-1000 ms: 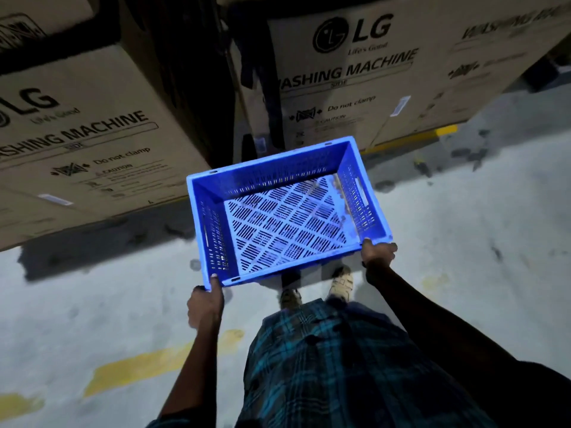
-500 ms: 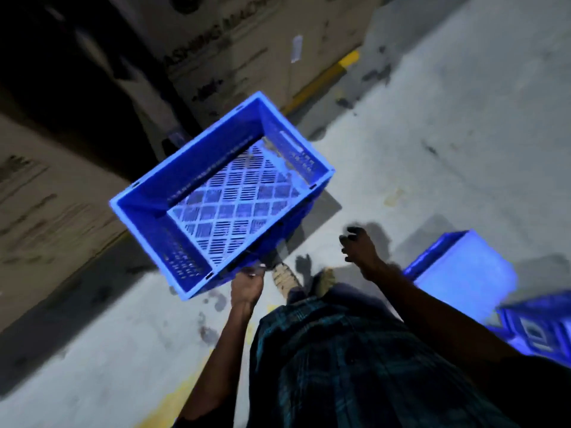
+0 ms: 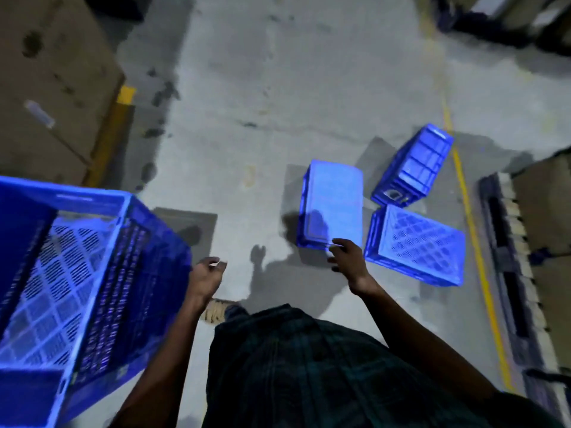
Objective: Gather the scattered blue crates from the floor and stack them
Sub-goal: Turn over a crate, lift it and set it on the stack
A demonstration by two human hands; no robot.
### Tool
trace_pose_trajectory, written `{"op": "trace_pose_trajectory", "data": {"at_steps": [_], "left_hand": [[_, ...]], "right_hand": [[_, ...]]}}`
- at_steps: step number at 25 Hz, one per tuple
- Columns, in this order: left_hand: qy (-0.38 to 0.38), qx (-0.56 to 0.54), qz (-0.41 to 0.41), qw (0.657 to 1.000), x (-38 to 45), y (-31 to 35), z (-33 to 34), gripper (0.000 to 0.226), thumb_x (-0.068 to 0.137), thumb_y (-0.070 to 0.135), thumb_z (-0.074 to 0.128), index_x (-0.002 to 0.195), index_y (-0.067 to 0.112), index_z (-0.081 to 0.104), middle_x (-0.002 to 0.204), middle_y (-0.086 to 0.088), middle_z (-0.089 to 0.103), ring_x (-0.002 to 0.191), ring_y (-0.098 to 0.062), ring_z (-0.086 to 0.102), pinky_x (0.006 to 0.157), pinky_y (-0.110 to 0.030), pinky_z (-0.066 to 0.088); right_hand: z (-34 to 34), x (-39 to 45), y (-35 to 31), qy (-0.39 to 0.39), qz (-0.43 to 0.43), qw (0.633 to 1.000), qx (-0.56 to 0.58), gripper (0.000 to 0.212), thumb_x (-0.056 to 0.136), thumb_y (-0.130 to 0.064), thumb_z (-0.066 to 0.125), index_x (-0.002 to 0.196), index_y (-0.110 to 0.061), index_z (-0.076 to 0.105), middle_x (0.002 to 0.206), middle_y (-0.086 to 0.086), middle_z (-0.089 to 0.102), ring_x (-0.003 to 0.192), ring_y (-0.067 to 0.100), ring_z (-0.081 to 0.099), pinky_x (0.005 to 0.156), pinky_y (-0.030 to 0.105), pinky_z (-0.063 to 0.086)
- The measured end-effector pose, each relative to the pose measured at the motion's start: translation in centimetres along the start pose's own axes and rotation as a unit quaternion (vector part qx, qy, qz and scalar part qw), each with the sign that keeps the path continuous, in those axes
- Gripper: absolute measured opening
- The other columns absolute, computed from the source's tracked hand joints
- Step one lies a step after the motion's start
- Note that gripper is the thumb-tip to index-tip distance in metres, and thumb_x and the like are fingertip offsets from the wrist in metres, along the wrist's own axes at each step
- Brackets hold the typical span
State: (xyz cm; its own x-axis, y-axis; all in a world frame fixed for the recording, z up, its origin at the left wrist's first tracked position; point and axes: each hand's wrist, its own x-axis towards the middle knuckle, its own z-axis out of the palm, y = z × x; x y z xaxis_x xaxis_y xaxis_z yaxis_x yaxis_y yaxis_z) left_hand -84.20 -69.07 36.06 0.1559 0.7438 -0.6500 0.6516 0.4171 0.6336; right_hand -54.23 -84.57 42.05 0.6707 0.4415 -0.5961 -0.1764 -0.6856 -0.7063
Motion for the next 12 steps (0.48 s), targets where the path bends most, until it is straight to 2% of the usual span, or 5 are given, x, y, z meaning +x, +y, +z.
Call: {"op": "trace_pose_trajectory", "data": {"at_steps": [3, 5, 8, 10, 12], "left_hand": [[-0.043, 0.0, 0.04, 0.998, -1.6, 3.9, 7.0, 0.039, 0.076, 0.046, 0.063, 0.104, 0.02, 0.066, 0.086, -0.013, 0.071, 0.085, -0.041, 0.068, 0.07, -0.036, 0.042], [-0.095, 0.016, 0.084, 0.992, -3.8, 7.4, 11.5, 0.035, 0.081, 0.04, 0.065, 0.108, 0.019, 0.065, 0.087, -0.006, 0.07, 0.077, -0.033, 0.066, 0.07, -0.034, 0.043], [-0.165, 0.058, 0.134, 0.975, -6.4, 11.8, 17.8, 0.019, 0.093, 0.023, 0.063, 0.111, 0.02, 0.064, 0.09, -0.007, 0.071, 0.072, -0.023, 0.064, 0.06, -0.027, 0.046], [-0.196, 0.08, 0.155, 0.965, -6.7, 14.4, 21.0, 0.017, 0.094, 0.021, 0.063, 0.111, 0.02, 0.064, 0.088, -0.006, 0.07, 0.069, -0.02, 0.062, 0.054, -0.022, 0.043], [-0.226, 0.113, 0.168, 0.953, -6.2, 17.2, 24.8, 0.013, 0.093, 0.02, 0.064, 0.107, 0.021, 0.064, 0.088, -0.008, 0.07, 0.069, -0.02, 0.061, 0.054, -0.023, 0.042]], "right_hand": [[-6.9, -0.6, 3.8, 0.038, 0.025, 0.997, 0.067, 0.027, 0.09, -0.016, 0.059, 0.117, -0.013, 0.063, 0.093, 0.01, 0.068, 0.074, 0.025, 0.065, 0.061, 0.032, 0.048], [-11.1, -0.8, 5.7, 0.063, 0.039, 0.992, 0.106, 0.027, 0.091, -0.013, 0.058, 0.117, -0.013, 0.062, 0.087, 0.009, 0.066, 0.074, 0.026, 0.062, 0.061, 0.032, 0.045], [-16.6, -0.3, 7.7, 0.107, 0.057, 0.976, 0.179, 0.023, 0.092, -0.011, 0.058, 0.115, -0.012, 0.062, 0.085, 0.008, 0.066, 0.072, 0.027, 0.06, 0.058, 0.029, 0.042], [-19.5, 0.6, 8.5, 0.126, 0.062, 0.967, 0.212, 0.022, 0.092, -0.011, 0.059, 0.115, -0.012, 0.062, 0.087, 0.007, 0.067, 0.071, 0.027, 0.061, 0.057, 0.029, 0.042], [-22.9, 1.8, 9.3, 0.147, 0.062, 0.955, 0.252, 0.023, 0.093, -0.011, 0.06, 0.116, -0.011, 0.061, 0.088, 0.007, 0.067, 0.072, 0.027, 0.062, 0.057, 0.028, 0.042]]}}
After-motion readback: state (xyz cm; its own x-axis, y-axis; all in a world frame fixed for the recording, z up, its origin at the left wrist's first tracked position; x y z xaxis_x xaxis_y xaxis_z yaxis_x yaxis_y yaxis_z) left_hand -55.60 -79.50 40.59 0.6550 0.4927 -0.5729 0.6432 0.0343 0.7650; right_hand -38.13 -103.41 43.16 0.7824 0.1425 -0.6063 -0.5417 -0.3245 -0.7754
